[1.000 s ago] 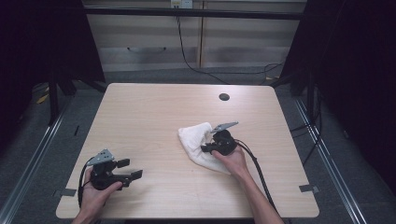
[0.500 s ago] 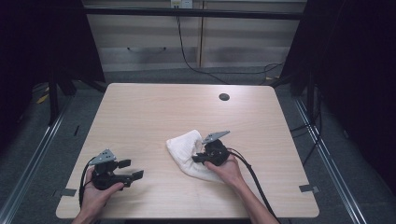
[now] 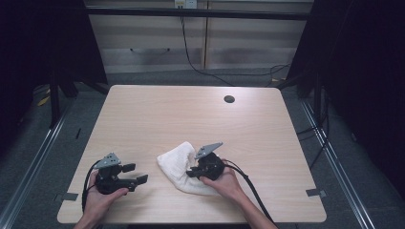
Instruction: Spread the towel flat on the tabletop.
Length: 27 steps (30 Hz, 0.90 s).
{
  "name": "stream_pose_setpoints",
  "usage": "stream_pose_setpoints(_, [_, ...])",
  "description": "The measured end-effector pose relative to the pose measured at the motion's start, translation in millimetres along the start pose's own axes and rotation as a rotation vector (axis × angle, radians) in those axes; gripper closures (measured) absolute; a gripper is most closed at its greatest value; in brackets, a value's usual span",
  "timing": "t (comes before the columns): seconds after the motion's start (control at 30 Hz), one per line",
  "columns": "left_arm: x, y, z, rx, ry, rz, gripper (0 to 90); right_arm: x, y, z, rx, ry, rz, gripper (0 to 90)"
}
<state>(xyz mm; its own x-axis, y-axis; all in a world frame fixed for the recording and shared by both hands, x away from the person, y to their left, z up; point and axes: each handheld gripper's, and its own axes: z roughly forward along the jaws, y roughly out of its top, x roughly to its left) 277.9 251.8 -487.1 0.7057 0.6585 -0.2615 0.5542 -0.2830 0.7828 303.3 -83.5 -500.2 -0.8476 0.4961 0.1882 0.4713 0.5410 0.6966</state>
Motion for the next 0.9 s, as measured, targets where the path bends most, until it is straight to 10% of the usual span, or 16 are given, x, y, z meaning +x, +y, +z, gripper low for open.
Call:
stream_pose_setpoints(0.4, [-3.4, 12.0, 8.7, 0.035, -0.004, 0.03, 28.6, 12.5, 6.4, -32.3, -0.079, -0.042, -0.02, 57.8])
stream_pose_setpoints(0.63, [1.1, 36.7, 22.9, 0.024, -0.039, 0.031, 38.6, -17.9, -0.6, -88.0, -0.14, -0.126, 0.071, 68.7])
stream_pose_setpoints(0.9, [-2.2, 35.5, 51.5, 0.088, -0.06, 0.081, 53.1, -38.3, -23.1, -76.5, -0.098, -0.164, 0.147, 64.6])
